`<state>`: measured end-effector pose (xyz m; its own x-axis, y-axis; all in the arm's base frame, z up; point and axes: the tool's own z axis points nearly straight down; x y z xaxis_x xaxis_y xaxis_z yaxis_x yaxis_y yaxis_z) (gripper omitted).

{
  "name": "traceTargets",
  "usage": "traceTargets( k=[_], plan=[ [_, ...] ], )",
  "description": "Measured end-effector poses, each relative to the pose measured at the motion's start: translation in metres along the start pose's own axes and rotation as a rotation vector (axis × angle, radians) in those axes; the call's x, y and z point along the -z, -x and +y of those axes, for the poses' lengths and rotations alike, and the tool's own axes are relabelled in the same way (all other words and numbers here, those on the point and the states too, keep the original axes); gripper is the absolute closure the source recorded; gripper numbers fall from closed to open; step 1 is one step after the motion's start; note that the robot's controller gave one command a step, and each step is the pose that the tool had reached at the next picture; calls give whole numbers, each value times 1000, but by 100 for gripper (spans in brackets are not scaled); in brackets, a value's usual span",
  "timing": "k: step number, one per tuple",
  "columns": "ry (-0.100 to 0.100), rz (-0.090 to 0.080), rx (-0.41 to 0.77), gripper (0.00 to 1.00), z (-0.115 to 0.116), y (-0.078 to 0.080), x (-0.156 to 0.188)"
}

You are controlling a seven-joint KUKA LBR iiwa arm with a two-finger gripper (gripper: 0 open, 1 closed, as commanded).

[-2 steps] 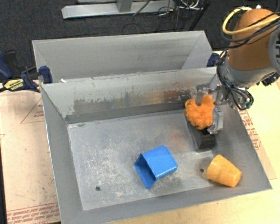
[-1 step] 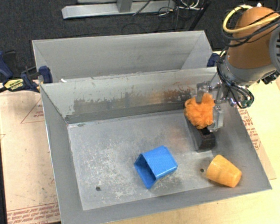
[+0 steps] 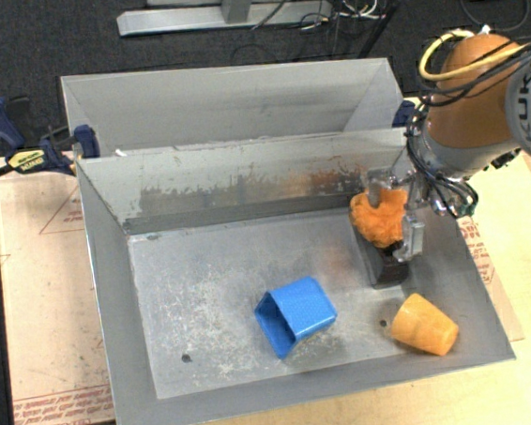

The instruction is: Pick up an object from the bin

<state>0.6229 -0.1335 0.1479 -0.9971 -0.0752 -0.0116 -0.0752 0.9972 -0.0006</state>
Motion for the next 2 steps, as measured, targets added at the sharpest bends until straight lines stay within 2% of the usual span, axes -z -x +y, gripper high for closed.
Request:
traceTargets(
  k=[1,2],
  plan=[
    [0,-17,249,100,-14,21,-41],
    [0,-18,249,100,-14,21,-41]
  ],
)
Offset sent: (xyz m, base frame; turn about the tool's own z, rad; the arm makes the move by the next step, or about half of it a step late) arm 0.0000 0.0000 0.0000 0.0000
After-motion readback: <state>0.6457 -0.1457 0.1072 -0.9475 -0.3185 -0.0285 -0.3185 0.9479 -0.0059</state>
